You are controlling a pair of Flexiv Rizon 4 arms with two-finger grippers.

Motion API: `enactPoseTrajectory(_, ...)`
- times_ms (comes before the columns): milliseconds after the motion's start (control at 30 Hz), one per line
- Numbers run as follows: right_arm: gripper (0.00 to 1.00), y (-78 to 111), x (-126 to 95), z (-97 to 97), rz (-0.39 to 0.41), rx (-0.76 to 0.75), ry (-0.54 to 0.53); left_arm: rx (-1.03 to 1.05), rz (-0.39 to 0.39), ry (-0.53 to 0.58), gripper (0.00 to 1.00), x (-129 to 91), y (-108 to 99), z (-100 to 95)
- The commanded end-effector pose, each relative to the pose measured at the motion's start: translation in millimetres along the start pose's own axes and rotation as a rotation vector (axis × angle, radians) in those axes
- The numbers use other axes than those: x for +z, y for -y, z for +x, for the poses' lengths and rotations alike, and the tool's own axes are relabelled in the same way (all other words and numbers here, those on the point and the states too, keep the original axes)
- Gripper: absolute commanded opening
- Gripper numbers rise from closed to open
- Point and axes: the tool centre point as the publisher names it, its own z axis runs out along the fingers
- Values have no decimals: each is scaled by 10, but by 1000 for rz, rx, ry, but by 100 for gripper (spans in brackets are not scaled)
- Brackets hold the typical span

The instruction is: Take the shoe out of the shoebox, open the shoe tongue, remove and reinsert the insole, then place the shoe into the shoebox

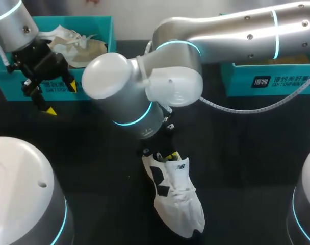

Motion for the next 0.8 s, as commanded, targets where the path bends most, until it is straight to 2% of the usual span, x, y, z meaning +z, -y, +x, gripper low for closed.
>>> enactPoseTrajectory(33,0,37,145,118,21,9,19,0,-3,1,100,-3,2,11)
enactPoseTrajectory(133,0,64,197,159,9,22,19,0,-3,1,100,-3,2,11)
enactPoseTrajectory(367,0,142,141,247,-2,34,152,0,-3,1,100,-3,2,11)
enactPoseTrajectory(567,0,233,58,261,-8,30,210,0,-3,1,100,-3,2,11)
enactPoseTrajectory(800,0,272,141,243,-14,15,260,0,-3,1,100,-3,2,11)
